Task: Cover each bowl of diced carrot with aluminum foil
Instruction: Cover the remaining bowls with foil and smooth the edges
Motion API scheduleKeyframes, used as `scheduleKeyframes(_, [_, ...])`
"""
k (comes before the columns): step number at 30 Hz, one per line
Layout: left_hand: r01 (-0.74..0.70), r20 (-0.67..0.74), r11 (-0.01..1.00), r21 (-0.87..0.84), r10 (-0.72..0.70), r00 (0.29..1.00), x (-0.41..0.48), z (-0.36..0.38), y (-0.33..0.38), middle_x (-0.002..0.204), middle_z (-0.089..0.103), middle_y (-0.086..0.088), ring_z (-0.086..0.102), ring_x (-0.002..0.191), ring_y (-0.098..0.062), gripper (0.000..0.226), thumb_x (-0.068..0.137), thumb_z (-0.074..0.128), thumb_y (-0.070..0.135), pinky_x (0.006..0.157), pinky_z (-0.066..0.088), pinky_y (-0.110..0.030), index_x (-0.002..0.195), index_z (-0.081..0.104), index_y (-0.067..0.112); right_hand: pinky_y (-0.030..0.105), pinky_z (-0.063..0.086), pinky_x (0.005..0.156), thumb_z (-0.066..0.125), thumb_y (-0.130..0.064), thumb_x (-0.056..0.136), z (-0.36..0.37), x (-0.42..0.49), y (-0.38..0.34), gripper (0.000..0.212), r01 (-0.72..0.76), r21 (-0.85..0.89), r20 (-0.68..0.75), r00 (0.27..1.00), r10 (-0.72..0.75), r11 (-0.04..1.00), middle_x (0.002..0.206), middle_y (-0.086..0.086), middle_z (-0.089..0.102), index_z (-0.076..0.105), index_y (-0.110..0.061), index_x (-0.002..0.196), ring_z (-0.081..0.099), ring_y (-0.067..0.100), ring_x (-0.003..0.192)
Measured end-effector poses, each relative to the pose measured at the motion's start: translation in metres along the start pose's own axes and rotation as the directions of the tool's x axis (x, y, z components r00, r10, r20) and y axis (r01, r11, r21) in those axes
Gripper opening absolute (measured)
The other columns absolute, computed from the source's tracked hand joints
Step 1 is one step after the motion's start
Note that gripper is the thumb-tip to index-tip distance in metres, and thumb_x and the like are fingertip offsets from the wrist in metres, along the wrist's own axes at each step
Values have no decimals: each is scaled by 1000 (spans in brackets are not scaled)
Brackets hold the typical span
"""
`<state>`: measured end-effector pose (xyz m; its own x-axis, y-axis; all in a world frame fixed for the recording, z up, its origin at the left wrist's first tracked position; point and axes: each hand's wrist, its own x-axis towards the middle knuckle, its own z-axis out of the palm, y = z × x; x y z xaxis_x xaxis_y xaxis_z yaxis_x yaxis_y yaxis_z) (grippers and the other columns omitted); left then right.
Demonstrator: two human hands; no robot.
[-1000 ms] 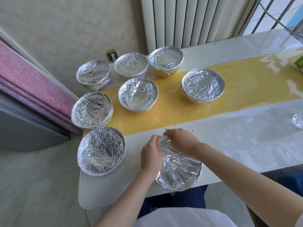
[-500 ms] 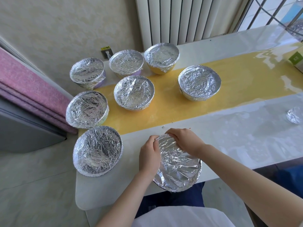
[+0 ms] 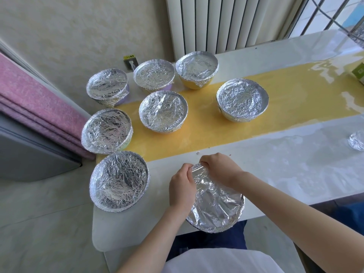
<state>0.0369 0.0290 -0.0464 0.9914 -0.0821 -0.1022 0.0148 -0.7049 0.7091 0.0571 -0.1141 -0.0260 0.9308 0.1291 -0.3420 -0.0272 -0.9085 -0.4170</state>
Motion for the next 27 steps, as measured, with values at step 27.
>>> scheduleKeyframes(27, [17, 6, 1000, -27, -17, 1000, -11, -5, -3, 53, 42, 4, 38, 48, -15, 15, 99, 38, 12, 52, 16, -30, 96, 53, 8, 31, 37, 61, 42, -4, 90, 6, 4, -16, 26, 103, -158, 32, 995, -99, 982, 98, 10, 65, 57, -15, 109, 60, 31, 86])
